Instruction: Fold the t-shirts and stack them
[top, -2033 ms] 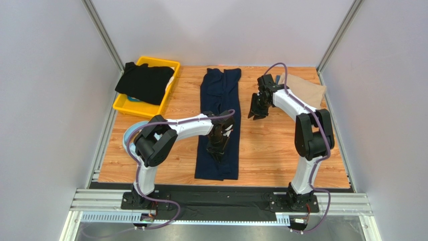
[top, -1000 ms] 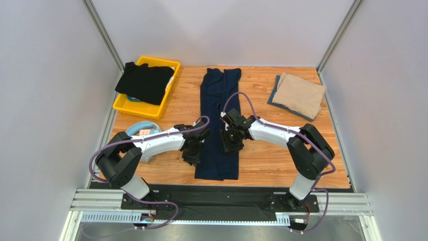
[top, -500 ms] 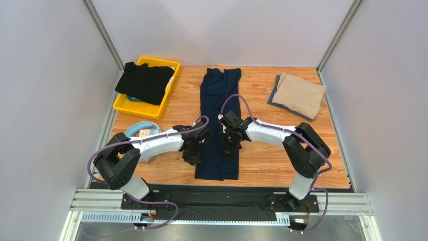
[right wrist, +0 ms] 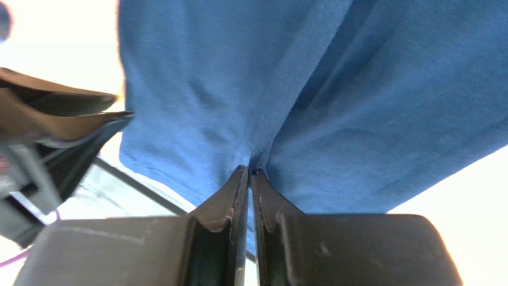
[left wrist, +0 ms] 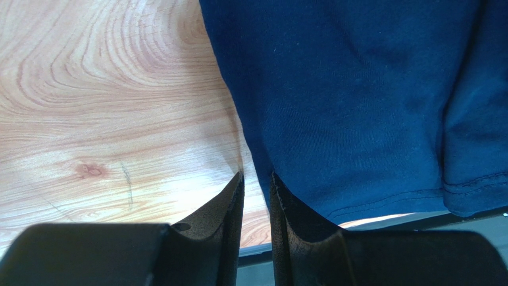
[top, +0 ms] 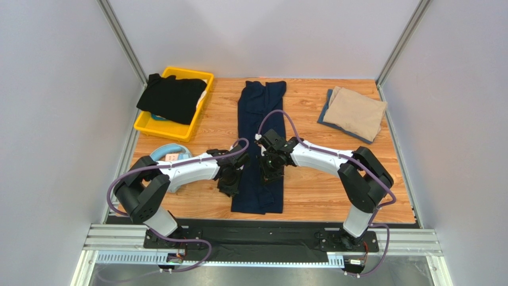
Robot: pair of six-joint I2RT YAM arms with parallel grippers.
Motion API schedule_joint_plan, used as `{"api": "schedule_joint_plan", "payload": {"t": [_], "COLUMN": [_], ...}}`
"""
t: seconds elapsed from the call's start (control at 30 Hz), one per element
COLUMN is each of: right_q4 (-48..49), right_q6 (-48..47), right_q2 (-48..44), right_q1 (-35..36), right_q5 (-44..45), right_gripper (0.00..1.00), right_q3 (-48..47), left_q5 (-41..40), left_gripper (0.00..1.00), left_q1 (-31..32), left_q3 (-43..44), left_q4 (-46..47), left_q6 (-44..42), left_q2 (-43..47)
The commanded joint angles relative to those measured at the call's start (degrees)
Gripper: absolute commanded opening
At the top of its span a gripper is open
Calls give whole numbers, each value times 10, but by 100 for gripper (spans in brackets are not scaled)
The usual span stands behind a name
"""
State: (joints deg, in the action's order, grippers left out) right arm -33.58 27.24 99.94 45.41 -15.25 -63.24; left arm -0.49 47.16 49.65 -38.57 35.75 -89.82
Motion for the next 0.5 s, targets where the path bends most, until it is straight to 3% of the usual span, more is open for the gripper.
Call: {"api": "schedule_joint_plan", "payload": {"t": [0.0,0.4,0.47], "right_q4": [-9,-51,-54], "right_q6": [11,35,39], "right_q2": [-23,27,34], "right_q1": [16,65,73], "right_q5": [-17,-6,-5], "right_gripper": [10,12,18], "right_q3": [-41,-94,-102], "left_q5": [1,-14,-21], "left_gripper": [29,29,29], "left_q1": [0,0,0], "left_q3": [-3,2,3], "left_q4": [12,-5,-12], "left_q6": [1,-3,-3], "left_q2": [1,24,36]}}
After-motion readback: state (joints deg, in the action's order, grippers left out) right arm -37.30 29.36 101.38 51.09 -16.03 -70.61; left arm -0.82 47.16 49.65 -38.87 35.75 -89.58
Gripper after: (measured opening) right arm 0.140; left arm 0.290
